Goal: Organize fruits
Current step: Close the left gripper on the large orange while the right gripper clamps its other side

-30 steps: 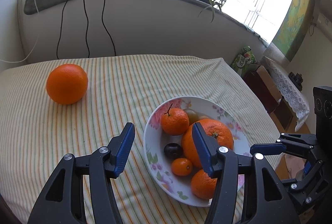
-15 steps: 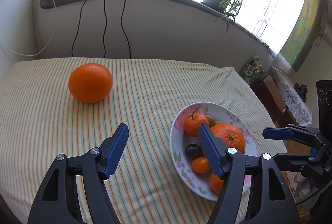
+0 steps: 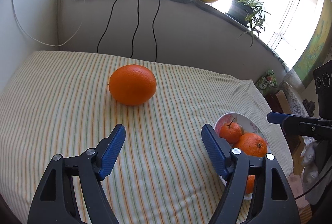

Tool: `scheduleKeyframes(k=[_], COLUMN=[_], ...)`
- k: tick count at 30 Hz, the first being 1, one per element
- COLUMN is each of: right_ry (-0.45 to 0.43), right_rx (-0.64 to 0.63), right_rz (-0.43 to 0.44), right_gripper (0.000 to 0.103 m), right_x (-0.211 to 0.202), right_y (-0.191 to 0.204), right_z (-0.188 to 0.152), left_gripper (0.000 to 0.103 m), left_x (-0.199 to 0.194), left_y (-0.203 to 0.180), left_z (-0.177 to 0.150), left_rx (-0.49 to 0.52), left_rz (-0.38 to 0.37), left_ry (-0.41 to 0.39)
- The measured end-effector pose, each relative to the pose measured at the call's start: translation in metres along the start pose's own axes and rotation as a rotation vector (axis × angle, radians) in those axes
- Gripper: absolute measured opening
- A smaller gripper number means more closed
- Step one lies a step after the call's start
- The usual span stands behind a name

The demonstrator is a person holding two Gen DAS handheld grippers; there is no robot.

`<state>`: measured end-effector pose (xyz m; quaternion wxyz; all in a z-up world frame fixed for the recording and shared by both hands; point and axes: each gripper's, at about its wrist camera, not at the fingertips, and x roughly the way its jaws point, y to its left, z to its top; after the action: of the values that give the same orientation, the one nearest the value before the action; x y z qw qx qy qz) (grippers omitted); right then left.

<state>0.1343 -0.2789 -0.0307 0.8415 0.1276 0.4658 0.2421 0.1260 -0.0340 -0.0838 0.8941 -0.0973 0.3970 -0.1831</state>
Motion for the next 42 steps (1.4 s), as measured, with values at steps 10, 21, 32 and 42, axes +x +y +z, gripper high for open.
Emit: scheduleKeyframes(k=[10, 21, 32, 42], right_ry=[0.052, 0.113, 0.187, 0.244], right_rx=[0.032, 0.102, 0.097, 0.084], right_rz=[0.052, 0.088, 0.024, 0.016], right_gripper=[0.087, 0.087, 0.087, 0.087], right_x=[0.042, 0.097, 0.155, 0.196], right_y=[0.010, 0.015, 0.023, 0.029], right_z=[0.048, 0.084, 0.110, 0.119], left_gripper=[0.076, 0.076, 0.076, 0.076], left_x=[0.004, 0.023, 0.051, 0.071], left_y=[0.026, 0.043, 0.053, 0.062], left_z=[0.015, 0.034, 0.049, 0.053], left_rx=[-0.032, -0.040, -0.052, -0.091], left_rz=[0.018, -0.008, -0.026, -0.084], left_ry=[-0.008, 0.003, 0.040, 0.064])
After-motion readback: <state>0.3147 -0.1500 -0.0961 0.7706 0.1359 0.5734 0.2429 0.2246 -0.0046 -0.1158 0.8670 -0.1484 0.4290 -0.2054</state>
